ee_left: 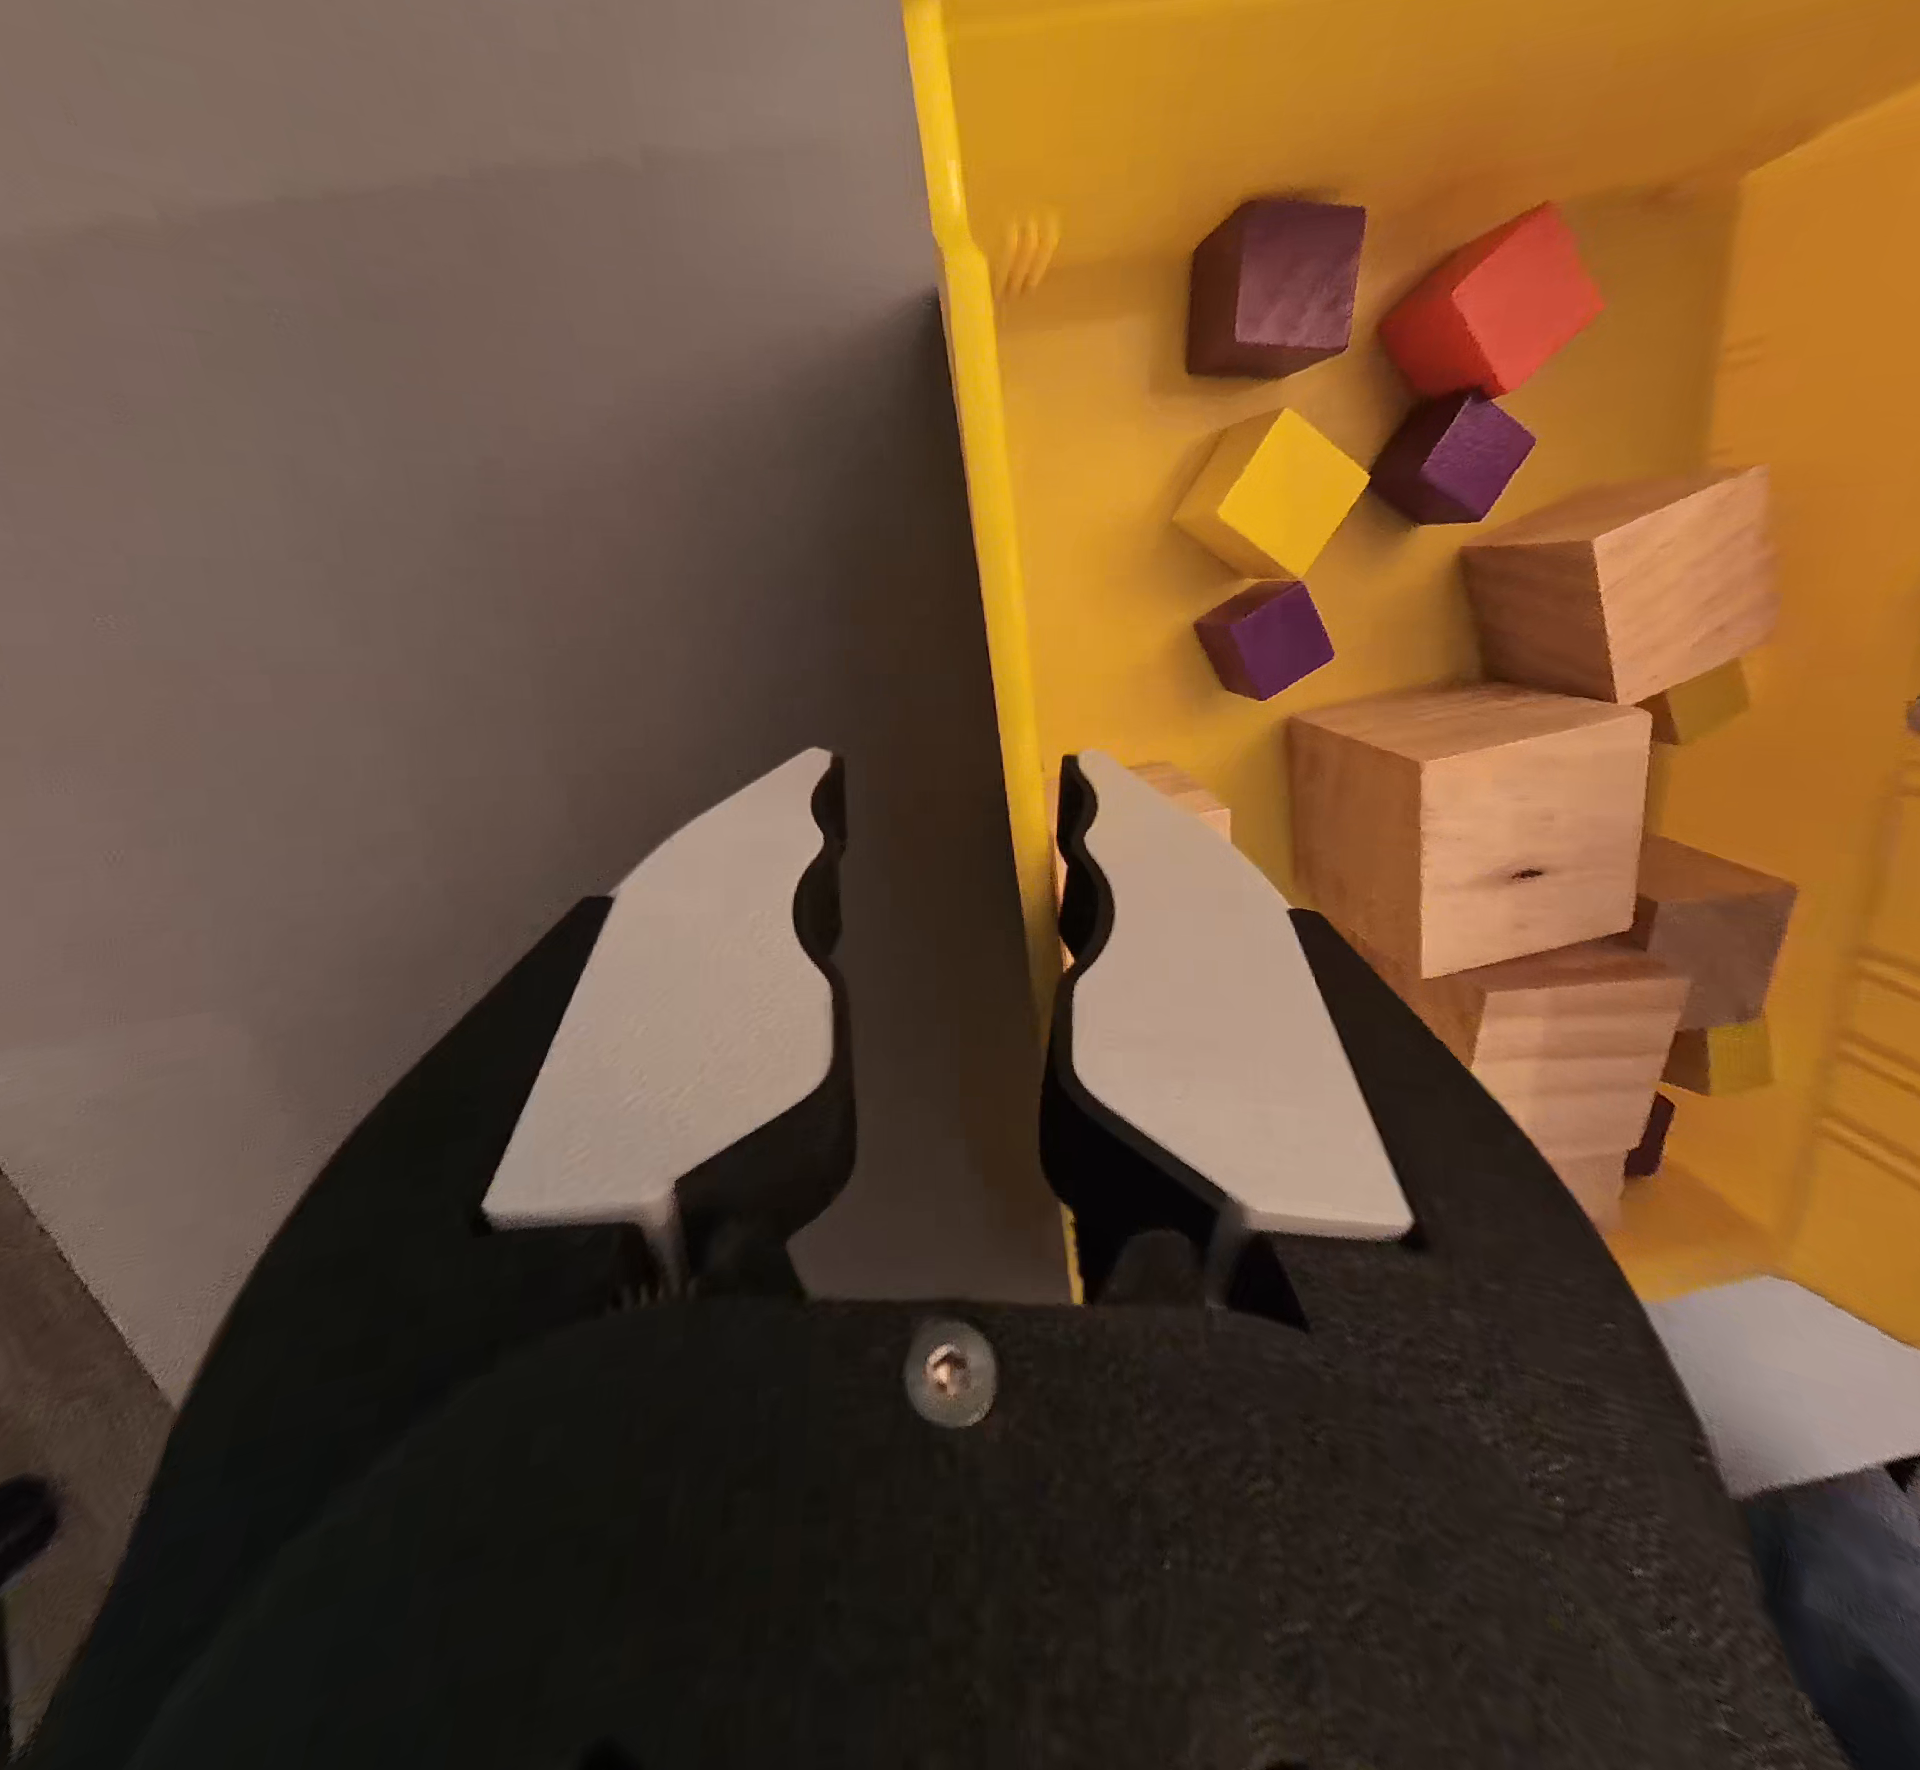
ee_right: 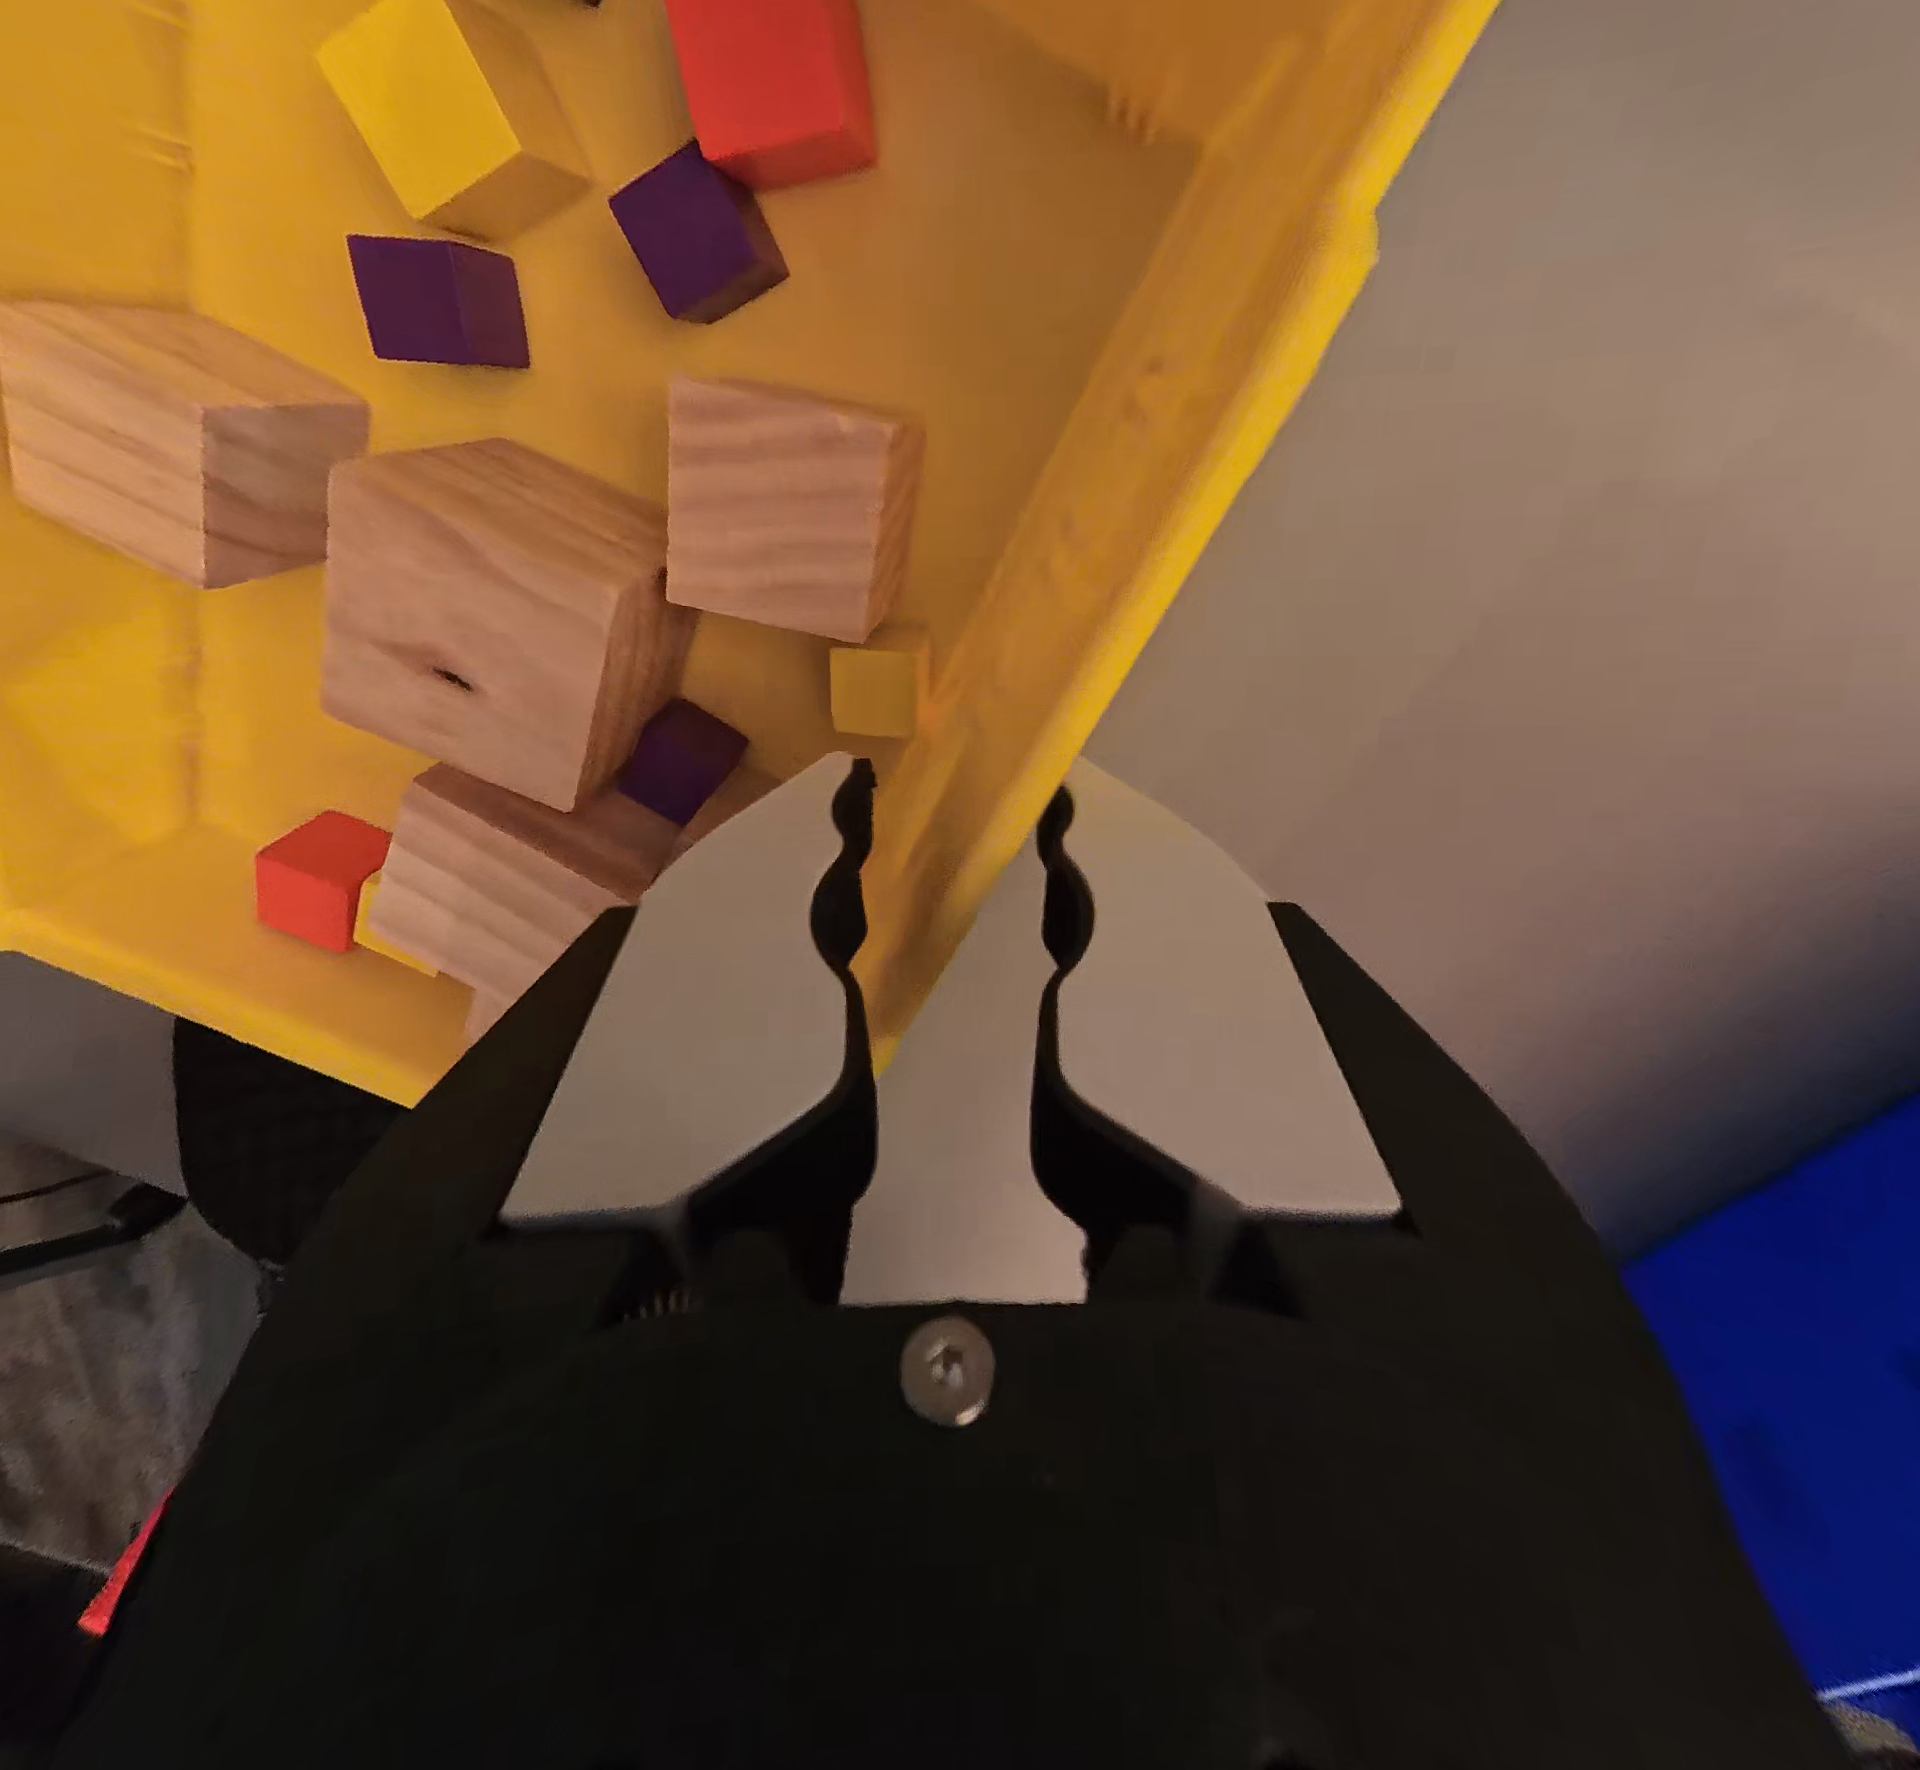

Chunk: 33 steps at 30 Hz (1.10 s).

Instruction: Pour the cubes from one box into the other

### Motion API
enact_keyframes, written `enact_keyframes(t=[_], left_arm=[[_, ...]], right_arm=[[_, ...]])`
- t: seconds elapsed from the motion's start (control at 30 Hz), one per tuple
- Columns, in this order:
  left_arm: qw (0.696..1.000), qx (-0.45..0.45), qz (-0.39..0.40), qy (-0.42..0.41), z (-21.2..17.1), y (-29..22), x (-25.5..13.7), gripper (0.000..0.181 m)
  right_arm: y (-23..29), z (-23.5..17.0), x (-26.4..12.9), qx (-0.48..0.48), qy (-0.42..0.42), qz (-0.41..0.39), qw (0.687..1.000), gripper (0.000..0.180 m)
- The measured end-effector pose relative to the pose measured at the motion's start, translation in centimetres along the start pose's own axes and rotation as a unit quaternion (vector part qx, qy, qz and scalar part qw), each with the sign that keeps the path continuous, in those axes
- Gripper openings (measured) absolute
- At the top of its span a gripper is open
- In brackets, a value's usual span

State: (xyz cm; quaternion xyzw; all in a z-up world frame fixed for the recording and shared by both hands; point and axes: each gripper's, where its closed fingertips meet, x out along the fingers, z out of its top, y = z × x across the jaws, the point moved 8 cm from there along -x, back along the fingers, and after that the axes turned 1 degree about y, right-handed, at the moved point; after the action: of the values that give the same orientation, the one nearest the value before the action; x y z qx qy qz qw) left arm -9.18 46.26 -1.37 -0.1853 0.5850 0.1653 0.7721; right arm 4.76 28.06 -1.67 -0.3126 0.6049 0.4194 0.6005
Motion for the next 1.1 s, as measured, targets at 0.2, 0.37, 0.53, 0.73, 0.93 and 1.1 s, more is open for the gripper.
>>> enact_keyframes(t=[0.2,0.37,0.53,0.73,0.93,1.1], left_arm=[[0.998,-0.004,0.002,0.068,0.0,-0.6,0.9,0.021],[0.995,-0.018,-0.033,0.096,0.0,-0.9,1.6,0.006],[0.994,-0.009,-0.027,0.107,0.1,-1.1,1.6,0.005],[0.993,-0.024,-0.019,0.118,-0.1,-1.5,1.5,0.005],[0.993,0.006,0.004,0.120,0.2,-3.1,0.3,0.005],[0.993,0.026,0.028,0.112,1.4,-5.8,-2.0,0.005]], right_arm=[[0.2,0.2,1.7,0.022,0.040,0.005,0.999,0.016],[-0.4,0.4,1.7,0.033,0.029,0.021,0.999,0.010],[-1.0,0.5,2.2,0.056,0.025,0.045,0.997,0.007],[-1.1,0.5,2.1,0.057,0.026,0.045,0.997,0.006],[-2.3,-0.2,1.7,0.069,0.035,0.077,0.994,0.006],[-4.2,-0.8,-0.4,0.075,0.016,0.093,0.993,0.005]])
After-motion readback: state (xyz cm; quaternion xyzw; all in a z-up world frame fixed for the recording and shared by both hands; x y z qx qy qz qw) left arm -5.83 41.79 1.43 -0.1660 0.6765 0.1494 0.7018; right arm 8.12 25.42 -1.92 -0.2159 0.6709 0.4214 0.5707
